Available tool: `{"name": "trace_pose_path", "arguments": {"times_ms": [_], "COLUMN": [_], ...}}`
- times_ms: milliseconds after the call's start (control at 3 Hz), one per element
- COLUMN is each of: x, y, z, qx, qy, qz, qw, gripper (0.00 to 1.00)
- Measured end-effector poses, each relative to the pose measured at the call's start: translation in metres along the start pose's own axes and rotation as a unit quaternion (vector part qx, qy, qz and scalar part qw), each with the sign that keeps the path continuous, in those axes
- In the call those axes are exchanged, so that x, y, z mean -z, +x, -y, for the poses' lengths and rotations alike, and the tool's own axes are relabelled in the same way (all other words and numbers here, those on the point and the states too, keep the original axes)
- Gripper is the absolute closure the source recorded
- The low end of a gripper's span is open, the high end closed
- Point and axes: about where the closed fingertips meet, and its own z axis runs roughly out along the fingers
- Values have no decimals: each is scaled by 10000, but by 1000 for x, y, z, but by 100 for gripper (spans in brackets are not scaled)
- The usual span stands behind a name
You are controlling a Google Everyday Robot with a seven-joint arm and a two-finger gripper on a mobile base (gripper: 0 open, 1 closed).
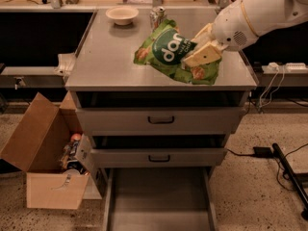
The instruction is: Place green rice chip bag into bottom drawer
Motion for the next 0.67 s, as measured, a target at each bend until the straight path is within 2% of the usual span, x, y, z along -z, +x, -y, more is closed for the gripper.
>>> {"name": "trace_pose_path", "arguments": {"times_ms": [333,667], "x": [-11,-21], "y": [19,55], "z": [-20,-53], "qx": [84,248], "qy": [-259,-487], "qz": [-193,-570], "qw": [9994,9969], "gripper": [100,100]}}
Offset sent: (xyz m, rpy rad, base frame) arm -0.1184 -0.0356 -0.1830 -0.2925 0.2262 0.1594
